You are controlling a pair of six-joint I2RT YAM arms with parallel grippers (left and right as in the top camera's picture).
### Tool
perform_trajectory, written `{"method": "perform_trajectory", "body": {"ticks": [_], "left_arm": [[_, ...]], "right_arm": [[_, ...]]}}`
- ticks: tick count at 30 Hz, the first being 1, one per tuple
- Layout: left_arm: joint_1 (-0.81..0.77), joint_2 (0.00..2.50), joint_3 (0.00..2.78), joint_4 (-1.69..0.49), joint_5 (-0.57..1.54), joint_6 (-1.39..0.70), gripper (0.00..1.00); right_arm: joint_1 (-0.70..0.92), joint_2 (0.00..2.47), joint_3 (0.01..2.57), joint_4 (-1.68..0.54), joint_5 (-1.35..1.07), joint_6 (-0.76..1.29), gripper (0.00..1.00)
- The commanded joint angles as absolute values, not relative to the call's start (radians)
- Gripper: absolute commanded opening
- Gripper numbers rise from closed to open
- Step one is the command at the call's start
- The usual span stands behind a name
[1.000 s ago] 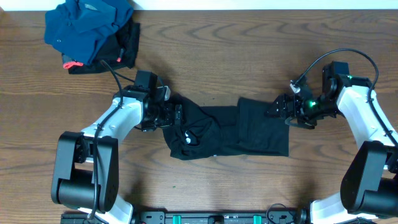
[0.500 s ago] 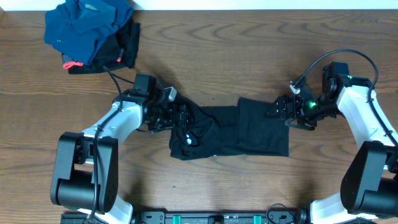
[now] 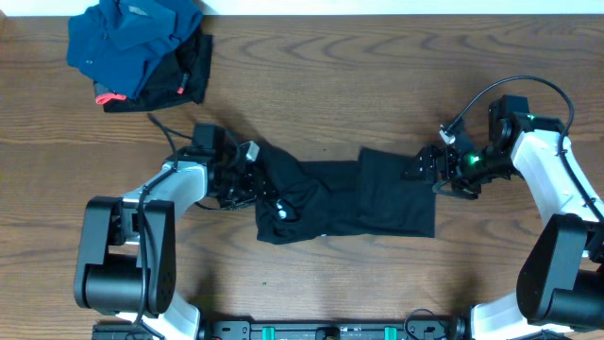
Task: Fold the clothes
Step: 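Fold the left end rightward over the bundle with the left gripper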
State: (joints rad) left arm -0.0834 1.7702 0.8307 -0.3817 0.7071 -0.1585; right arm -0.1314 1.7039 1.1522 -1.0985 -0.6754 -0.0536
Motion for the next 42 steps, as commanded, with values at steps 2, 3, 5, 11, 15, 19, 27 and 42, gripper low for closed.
{"method": "perform_trajectory", "body": {"ticks": [2,3,5,11,15,19,27,42], "left_arm": [[-0.035,1.798,0.81,-0.406,0.644,-0.147,0.18],[-0.032,1.798,0.81,-0.41,0.643,-0.146,0.12],[-0.029,1.798,0.81,-0.41,0.642,-0.146,0.06],[-0.028,1.797,0.819,-0.448,0.513,-0.166,0.06],[-0.028,1.797,0.871,-0.56,0.381,-0.182,0.06],[-0.028,1.786,0.94,-0.673,0.197,-0.292,0.06],[-0.03,1.737,1.082,-0.848,0.118,-0.302,0.06],[-0.268,1.596,1.261,-1.024,0.119,-0.349,0.06]], "right_arm": [[-0.13,1.685,1.169,-1.089,-0.677,-0.07,0.99],[-0.13,1.685,1.169,-1.088,-0.677,-0.074,0.99],[-0.13,1.685,1.169,-1.087,-0.676,-0.085,0.99],[-0.13,1.685,1.169,-1.086,-0.655,-0.088,0.99],[-0.13,1.685,1.169,-1.086,-0.627,-0.088,0.99],[-0.13,1.685,1.169,-1.085,-0.628,-0.088,0.99],[-0.13,1.685,1.169,-1.085,-0.628,-0.088,0.99],[-0.13,1.685,1.169,-1.082,-0.573,-0.083,0.99]]}}
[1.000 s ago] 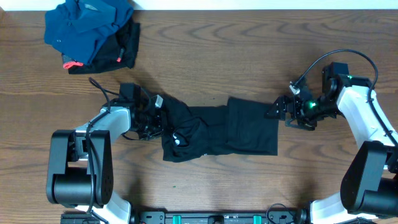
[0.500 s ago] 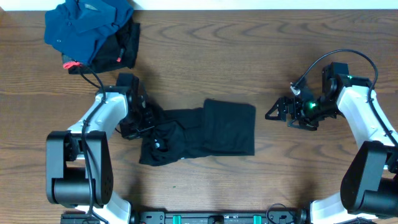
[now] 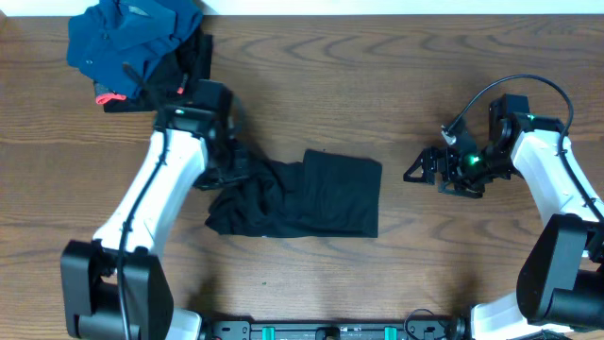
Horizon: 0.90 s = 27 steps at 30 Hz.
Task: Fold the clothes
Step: 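Fold the left end rightward over the bundle with the left gripper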
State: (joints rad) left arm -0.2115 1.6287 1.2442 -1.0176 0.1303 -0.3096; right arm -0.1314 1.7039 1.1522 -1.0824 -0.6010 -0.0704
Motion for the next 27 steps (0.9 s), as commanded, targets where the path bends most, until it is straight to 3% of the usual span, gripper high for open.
{"method": "perform_trajectory", "body": {"ticks": [1,11,27], "left_arm": [[-0.296,1.594,1.261,-1.024,0.119,-0.361,0.06],[-0.542,1.594,1.263,-0.91,0.118,-0.459,0.06],[-0.73,1.616,1.263,-0.648,0.118,-0.548,0.06]], "right_arm": [[-0.13,1.685,1.169,-1.081,-0.572,-0.083,0.99],[-0.13,1.685,1.169,-1.039,-0.54,-0.011,0.99],[-0.13,1.685,1.169,-1.028,-0.519,0.022,0.99]]}}
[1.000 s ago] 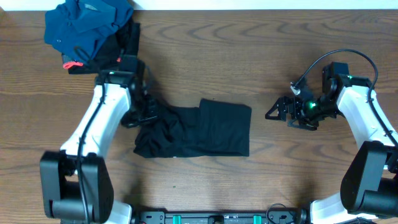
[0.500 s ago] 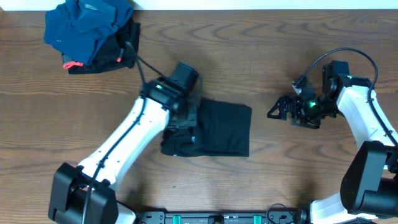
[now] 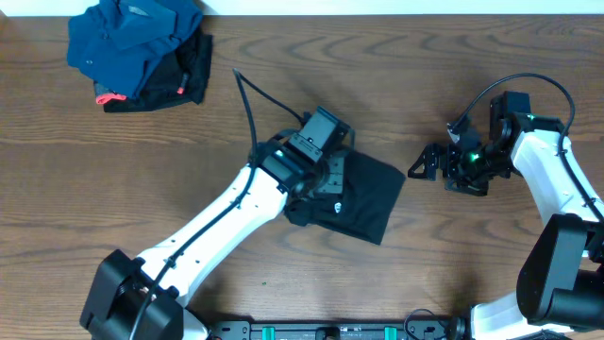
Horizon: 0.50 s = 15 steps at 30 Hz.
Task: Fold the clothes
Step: 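Fold the left end rightward over the bundle with the left gripper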
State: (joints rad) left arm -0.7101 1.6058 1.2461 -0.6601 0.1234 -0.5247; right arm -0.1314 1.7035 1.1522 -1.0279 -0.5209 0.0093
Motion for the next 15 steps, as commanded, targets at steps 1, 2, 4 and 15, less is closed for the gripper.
{"method": "perform_trajectory", "body": {"ticks": [1,2,4,15], "left_arm": [[-0.74,1.616,1.263,-0.641,0.119,-0.548,0.06],[-0.75,1.616,1.263,-0.636,0.118,-0.548,0.06],[-0.768,1.616,1.263,-0.627,0.119,-0.543,0.06],[-0.9,1.628,1.263,-0.554,0.119,-0.479,0.11]], "right_arm": [[-0.13,1.685,1.169,-1.028,-0.519,0.022,0.99],[-0.13,1.685,1.169,-1.024,-0.519,0.022,0.99],[-0.13,1.685,1.169,-1.014,-0.519,0.022,0.99],[-0.131,1.685,1.169,-0.988,-0.52,0.03,0.99]]}}
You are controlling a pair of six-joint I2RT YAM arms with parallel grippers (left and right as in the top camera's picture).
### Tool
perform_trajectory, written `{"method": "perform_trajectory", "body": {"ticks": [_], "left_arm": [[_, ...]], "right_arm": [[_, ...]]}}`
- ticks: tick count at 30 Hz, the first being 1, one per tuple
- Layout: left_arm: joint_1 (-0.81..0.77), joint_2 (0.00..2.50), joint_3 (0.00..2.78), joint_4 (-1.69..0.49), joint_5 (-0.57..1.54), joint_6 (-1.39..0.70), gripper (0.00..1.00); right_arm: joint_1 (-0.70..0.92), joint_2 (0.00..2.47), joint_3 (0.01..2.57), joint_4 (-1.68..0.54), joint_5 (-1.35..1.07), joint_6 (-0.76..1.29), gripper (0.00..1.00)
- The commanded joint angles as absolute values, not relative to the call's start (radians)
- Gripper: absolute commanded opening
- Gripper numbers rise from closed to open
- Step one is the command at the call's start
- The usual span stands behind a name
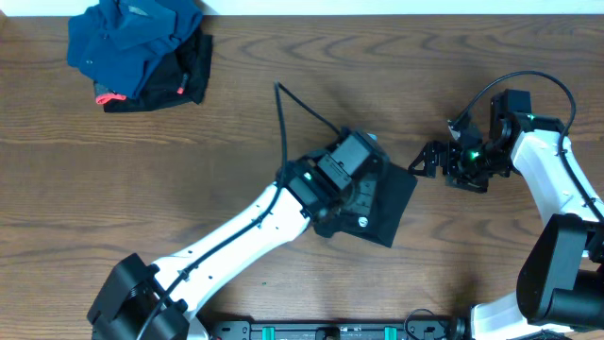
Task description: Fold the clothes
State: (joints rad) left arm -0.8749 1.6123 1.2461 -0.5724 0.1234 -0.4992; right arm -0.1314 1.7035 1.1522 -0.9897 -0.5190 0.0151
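A black garment (392, 200) lies bunched into a small folded packet at the table's centre right. My left arm reaches across from the lower left, and its gripper (360, 200) sits on top of the packet, shut on the cloth, with the wrist hiding most of the fingers. My right gripper (422, 162) hovers open just off the packet's upper right corner, holding nothing.
A pile of clothes sits at the far left corner, with a blue garment (132, 38) on top of a black one (189, 80). A black cable (302, 109) arcs up from my left wrist. The brown wooden table (283, 264) spreads all around.
My left gripper and the black packet have shifted right and slightly down, now close to my right gripper. The right gripper has stayed about where it was, open.
At first the black garment lay stretched out, my left gripper on its left end and my right on its right edge. Then the right had let go and the garment was shorter. The left gripper then held the cloth over the middle, and now the packet lies further right.
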Motion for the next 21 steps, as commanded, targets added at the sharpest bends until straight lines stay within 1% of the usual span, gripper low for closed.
{"method": "perform_trajectory", "body": {"ticks": [1,2,4,5,7,8,17,21], "left_arm": [[-0.913,1.634,1.263,-0.542,0.119,-0.479,0.12],[-0.923,1.642,1.263,-0.532,0.119,-0.479,0.17],[-0.942,1.655,1.263,-0.524,0.118,-0.477,0.72],[-0.949,1.66,1.263,-0.519,0.119,-0.463,0.89],[-0.956,1.665,1.263,-0.513,0.119,-0.439,1.0],[-0.957,1.665,1.263,-0.511,0.118,-0.438,0.98],[-0.917,1.648,1.263,-0.518,0.117,-0.411,0.98],[-0.854,1.586,1.263,-0.572,0.013,-0.412,0.98]], "right_arm": [[-0.131,1.685,1.169,-0.987,-0.52,0.03,0.99],[-0.131,1.685,1.169,-0.988,-0.52,0.031,0.99],[-0.131,1.685,1.169,-0.988,-0.52,0.043,0.99],[-0.131,1.685,1.169,-0.988,-0.52,0.045,0.99],[-0.132,1.685,1.169,-0.987,-0.52,0.049,0.99],[-0.132,1.685,1.169,-0.987,-0.52,0.056,0.99],[-0.133,1.659,1.171,-0.991,-0.52,0.067,0.99],[-0.133,1.601,1.186,-1.011,-0.519,0.066,0.99]]}}
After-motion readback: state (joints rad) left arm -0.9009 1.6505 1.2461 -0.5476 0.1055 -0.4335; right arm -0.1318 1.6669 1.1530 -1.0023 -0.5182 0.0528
